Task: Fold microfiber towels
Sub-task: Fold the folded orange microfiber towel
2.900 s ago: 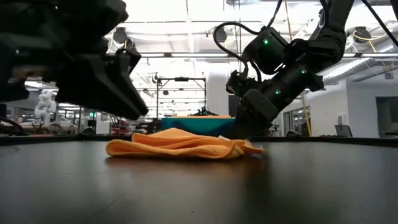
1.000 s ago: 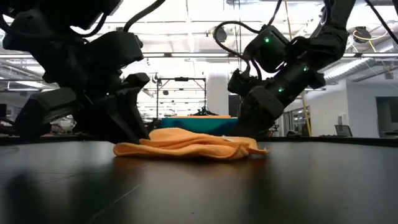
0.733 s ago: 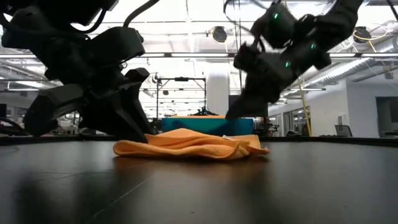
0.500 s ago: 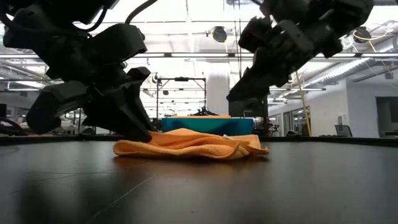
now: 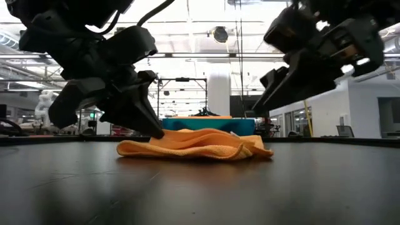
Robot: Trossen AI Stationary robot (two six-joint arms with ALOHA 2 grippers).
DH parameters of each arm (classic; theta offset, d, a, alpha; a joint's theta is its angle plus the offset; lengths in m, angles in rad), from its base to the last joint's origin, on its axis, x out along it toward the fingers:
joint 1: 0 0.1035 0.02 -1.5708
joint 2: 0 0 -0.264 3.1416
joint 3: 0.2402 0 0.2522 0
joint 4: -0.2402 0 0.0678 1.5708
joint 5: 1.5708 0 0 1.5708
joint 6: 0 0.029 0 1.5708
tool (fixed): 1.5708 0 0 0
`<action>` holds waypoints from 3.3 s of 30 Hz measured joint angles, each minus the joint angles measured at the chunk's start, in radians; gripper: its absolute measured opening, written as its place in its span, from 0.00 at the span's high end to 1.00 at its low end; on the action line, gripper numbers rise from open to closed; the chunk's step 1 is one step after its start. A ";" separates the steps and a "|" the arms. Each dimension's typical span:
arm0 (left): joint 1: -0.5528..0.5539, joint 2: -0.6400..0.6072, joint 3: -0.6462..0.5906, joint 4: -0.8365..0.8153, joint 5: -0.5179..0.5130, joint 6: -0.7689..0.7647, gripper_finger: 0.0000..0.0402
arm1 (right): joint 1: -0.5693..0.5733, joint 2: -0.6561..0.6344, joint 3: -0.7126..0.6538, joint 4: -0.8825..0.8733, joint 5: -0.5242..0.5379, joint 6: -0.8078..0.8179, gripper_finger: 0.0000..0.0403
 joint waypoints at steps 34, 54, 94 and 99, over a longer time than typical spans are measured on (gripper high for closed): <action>0.023 -0.029 0.002 -0.021 0.006 -0.061 0.99 | 0.131 0.317 0.117 0.128 0.270 0.192 0.68; 0.025 -0.029 0.002 -0.024 0.002 -0.091 0.98 | 0.145 0.317 0.118 0.176 0.181 0.245 0.52; -0.005 -0.270 0.002 -0.198 0.053 -0.040 0.99 | 0.123 0.051 0.118 0.061 0.080 0.166 1.00; -0.038 -0.270 0.002 -0.211 0.066 -0.050 0.99 | 0.123 0.151 0.118 0.221 -0.019 0.177 1.00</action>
